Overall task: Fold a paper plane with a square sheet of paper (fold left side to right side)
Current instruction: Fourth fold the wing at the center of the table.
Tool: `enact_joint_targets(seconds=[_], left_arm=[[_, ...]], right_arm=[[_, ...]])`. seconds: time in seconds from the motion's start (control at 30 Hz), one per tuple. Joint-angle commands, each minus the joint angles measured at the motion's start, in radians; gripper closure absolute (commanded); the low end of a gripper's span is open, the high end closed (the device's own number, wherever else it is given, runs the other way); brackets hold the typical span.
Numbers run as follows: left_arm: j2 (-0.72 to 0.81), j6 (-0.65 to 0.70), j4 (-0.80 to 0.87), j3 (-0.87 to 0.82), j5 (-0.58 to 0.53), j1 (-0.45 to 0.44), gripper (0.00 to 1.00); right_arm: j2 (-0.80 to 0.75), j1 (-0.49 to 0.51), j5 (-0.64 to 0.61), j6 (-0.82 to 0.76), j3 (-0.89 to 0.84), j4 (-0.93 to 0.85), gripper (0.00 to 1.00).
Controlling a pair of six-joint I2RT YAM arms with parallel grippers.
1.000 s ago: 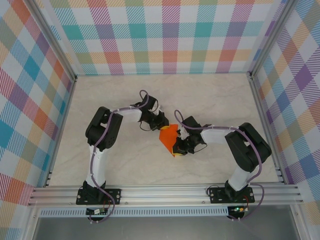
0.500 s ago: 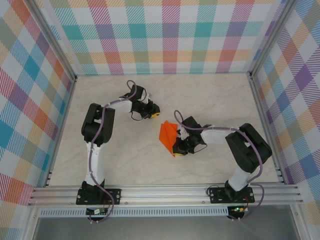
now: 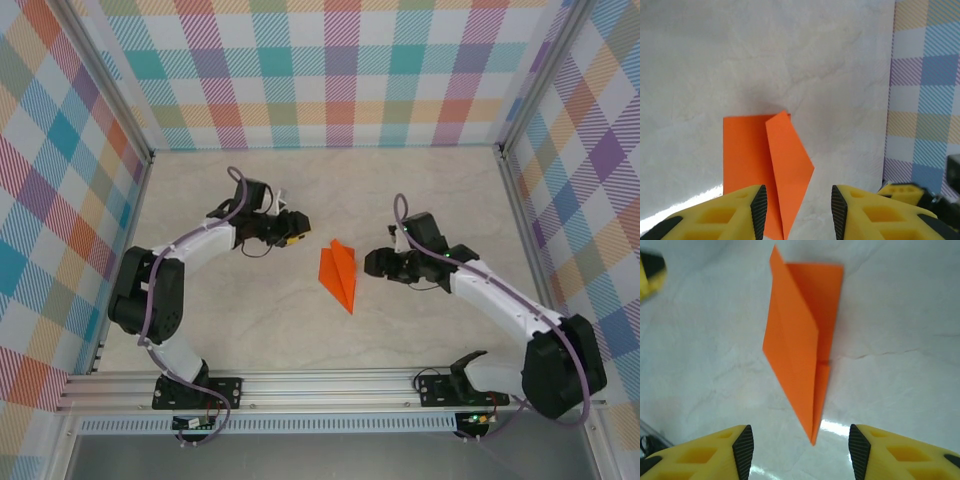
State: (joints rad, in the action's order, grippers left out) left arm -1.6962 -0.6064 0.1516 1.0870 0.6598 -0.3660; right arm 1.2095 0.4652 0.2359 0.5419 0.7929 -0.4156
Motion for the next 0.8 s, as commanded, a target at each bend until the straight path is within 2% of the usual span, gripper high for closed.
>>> enact_joint_targets(seconds=[0.0,0.17,0.53,0.77], left_arm=[[-0.021,-0.061,-0.087,-0.065,0.0,-0.076,0.59],[-0.134,-0.118,-0.187,-0.051,0.0,-0.156,0.59],[-0.3,-0.137,-0.213,0.058,0.003,-0.202,0.64],[-0.325,-0.139,-0.229,0.088,0.014,-0.206,0.8]], right_arm=[[-0.075,-0.023,-0.043,0.016,-0.066,0.007,0.42],[-0.183,-0.023,-0.012,0.084,-0.159,0.132,0.37],[-0.29,-0.023,-0.03,0.054,-0.18,0.06,0.36],[-0.33,-0.023,0.005,0.078,-0.226,0.12,0.3]])
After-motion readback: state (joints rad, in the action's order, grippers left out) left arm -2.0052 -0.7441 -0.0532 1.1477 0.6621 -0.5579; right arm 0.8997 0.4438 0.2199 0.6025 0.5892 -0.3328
